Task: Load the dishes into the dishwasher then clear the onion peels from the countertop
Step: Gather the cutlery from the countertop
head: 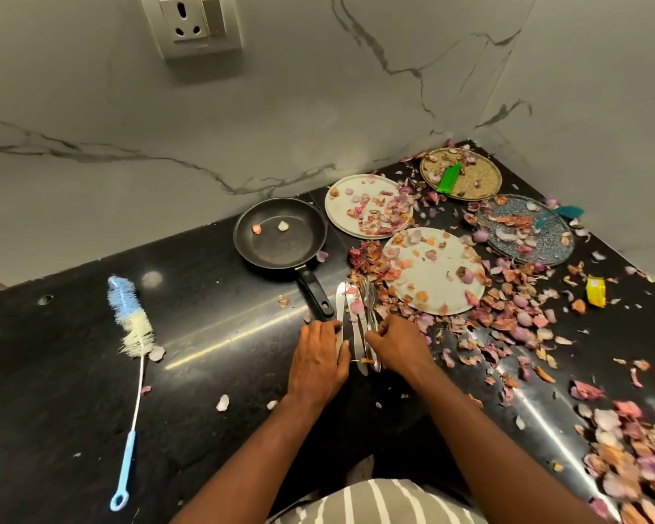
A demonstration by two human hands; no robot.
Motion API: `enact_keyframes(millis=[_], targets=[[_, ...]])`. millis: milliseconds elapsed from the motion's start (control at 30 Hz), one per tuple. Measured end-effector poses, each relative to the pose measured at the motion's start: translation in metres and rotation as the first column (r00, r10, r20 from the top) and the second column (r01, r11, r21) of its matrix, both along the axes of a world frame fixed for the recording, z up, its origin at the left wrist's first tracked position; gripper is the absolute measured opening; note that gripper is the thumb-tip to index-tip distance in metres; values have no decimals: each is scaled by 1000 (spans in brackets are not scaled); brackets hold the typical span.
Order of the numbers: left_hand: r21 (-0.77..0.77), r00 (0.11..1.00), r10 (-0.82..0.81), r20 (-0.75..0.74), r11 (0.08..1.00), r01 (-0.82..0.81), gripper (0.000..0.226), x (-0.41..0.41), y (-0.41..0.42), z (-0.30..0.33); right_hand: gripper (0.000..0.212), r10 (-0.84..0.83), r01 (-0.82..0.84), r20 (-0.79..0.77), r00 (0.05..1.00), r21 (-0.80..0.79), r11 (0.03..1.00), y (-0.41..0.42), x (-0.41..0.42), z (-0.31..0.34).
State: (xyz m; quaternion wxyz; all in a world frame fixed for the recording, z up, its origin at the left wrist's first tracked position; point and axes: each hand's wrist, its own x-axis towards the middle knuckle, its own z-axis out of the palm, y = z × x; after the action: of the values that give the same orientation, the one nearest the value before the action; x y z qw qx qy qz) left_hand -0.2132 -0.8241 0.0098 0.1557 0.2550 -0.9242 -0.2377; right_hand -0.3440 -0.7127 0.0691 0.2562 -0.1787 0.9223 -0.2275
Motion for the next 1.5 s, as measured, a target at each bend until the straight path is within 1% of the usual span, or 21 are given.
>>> enact_keyframes(millis=[100, 167, 233, 300, 367, 433, 500, 600, 667, 733, 800, 1000, 1067, 1133, 1200, 1300, 1367, 1400, 1467, 1500], targets=[[5, 999, 28, 18, 1000, -28, 31, -2, 3, 1, 22, 26, -25, 13, 1000, -58, 998, 7, -9, -4], [35, 998, 61, 18, 997, -62, 26, -3, 6, 3, 21, 51, -43, 49, 998, -149, 988, 10, -14, -7], [65, 995, 94, 16, 993, -95, 20, -5, 7, 5, 13, 18, 23, 153, 988, -262, 965, 10, -17, -3], [78, 993, 118, 32, 990, -120, 17, -7, 9, 7, 17, -30, 136, 289, 957, -352, 926, 11, -18, 0], [72, 989, 132, 62, 988, -136, 17, -10, 10, 9, 20, -70, 218, 372, 926, -373, 902, 12, -19, 2], [54, 985, 144, 100, 987, -150, 20, -14, 11, 11, 19, -85, 232, 379, 922, -362, 903, 12, -21, -1], [65, 977, 158, 141, 984, -169, 28, -17, 12, 17, 16, -59, 189, 349, 935, -351, 917, 12, -24, -6], [57, 961, 152, 229, 984, -169, 41, -23, 15, 24, 25, -39, 130, 261, 964, -342, 931, 11, -26, -11], [44, 946, 140, 291, 986, -160, 45, -26, 17, 28, 27, -71, 175, 269, 961, -385, 906, 13, -26, -16], [55, 935, 135, 327, 985, -161, 44, -29, 19, 30, 26, -93, 218, 302, 949, -411, 885, 17, -25, -18], [58, 934, 153, 323, 982, -181, 38, -33, 19, 30, 27, -97, 233, 318, 943, -425, 875, 17, -27, -20], [38, 925, 172, 338, 980, -196, 32, -39, 16, 35, 36, -60, 218, 332, 941, -460, 861, 16, -28, -14], [48, 932, 174, 319, 979, -199, 30, -39, 16, 35, 36, -56, 226, 352, 934, -463, 857, 18, -28, -13], [91, 949, 179, 261, 974, -209, 26, -37, 18, 36, 36, -55, 241, 374, 926, -469, 850, 20, -29, -14], [188, 967, 189, 169, 957, -220, 24, -33, 21, 36, 37, -64, 266, 394, 917, -481, 835, 21, -29, -16], [380, 977, 198, 78, 900, -213, 23, -30, 36, 42, 40, -43, 278, 415, 909, -526, 804, 21, -29, -13], [494, 989, 145, 22, 859, -137, 21, -30, 49, 49, 41, 8, 281, 451, 892, -570, 772, 22, -30, -12], [513, 995, 97, -12, 855, -77, 21, -30, 54, 52, 42, 22, 290, 467, 884, -585, 757, 23, -31, -14], [502, 998, 16, -66, 865, 20, 22, -32, 59, 57, 41, -23, 384, 523, 852, -594, 707, 21, -30, -16], [485, 997, 9, -79, 874, 31, 25, -34, 60, 59, 39, -62, 474, 582, 811, -592, 651, 19, -29, -16]])
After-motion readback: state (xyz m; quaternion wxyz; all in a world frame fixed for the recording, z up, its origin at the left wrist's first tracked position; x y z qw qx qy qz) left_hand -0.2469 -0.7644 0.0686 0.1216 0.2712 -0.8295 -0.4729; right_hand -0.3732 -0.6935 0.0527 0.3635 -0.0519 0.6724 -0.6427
